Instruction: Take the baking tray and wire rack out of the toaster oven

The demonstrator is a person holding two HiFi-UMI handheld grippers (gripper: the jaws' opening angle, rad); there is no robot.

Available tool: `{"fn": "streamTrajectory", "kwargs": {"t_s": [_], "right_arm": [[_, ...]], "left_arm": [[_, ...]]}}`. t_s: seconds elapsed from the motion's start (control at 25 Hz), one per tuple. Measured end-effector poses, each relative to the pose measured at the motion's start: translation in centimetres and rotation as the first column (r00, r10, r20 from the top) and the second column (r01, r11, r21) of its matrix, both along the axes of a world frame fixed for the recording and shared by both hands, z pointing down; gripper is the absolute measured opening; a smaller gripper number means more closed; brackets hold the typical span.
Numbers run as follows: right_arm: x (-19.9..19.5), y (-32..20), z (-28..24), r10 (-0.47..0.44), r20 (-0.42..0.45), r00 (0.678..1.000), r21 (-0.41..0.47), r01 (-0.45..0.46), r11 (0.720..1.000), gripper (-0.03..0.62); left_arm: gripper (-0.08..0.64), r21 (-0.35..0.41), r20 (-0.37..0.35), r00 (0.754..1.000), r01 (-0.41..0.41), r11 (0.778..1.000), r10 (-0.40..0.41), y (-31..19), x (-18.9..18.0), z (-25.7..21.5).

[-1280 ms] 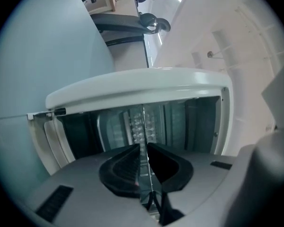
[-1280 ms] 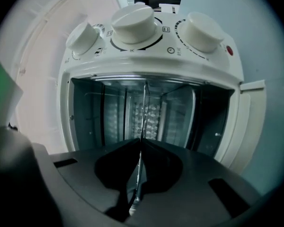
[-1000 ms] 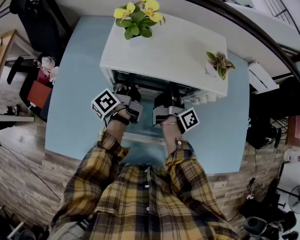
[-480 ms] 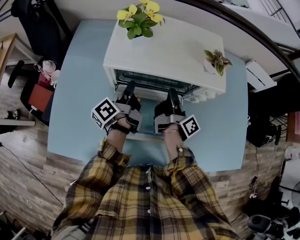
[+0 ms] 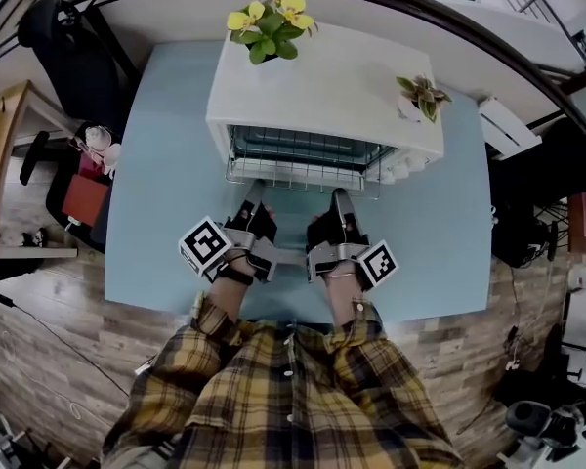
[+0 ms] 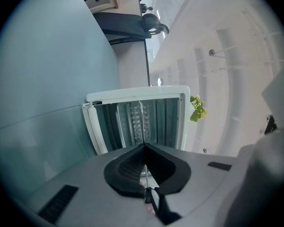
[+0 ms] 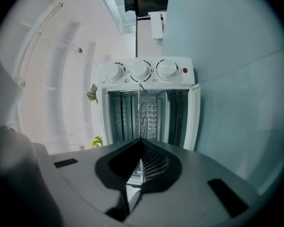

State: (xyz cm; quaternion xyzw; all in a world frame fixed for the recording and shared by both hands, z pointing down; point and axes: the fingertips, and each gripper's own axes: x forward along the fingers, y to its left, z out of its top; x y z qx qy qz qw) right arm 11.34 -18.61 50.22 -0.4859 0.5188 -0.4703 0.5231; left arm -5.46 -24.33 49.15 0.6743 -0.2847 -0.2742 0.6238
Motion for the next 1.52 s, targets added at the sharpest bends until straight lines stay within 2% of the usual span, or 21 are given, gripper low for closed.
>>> {"fn": "streamTrajectory", "kwargs": {"t_s": [0.2, 0.88, 1.28, 1.52], "right_arm": [[-0.7, 2.1, -0.6, -0.008, 0.006, 1.0, 0.014, 0.008, 1.0, 0.006], [-2.4, 10.0, -2.4, -0.142, 0.013, 0.99, 0.023, 0.142, 0.99, 0.006], [-1.3, 15.5, -2.9, -0.193, 0.023, 0.981, 0.024, 0.193, 0.981, 0.006], [1.6, 19.2, -2.6, -0.157, 0.037, 0.987, 0.002, 0.157, 0.988, 0.006]], "left_arm": [[-0.003, -0.002, -0.049, 0.999, -0.003, 1.0, 0.003, 2.1, -0.5, -0.8], [-0.003, 0.037, -0.037, 0.997, 0.07, 0.997, -0.069, 10.9, -2.5, -3.0], [-0.003, 0.053, -0.031, 0.994, 0.104, 0.993, -0.103, 17.0, -1.5, -3.7], [-0.002, 0.061, -0.018, 0.998, 0.057, 0.997, -0.056, 19.8, 1.5, -3.5]]}}
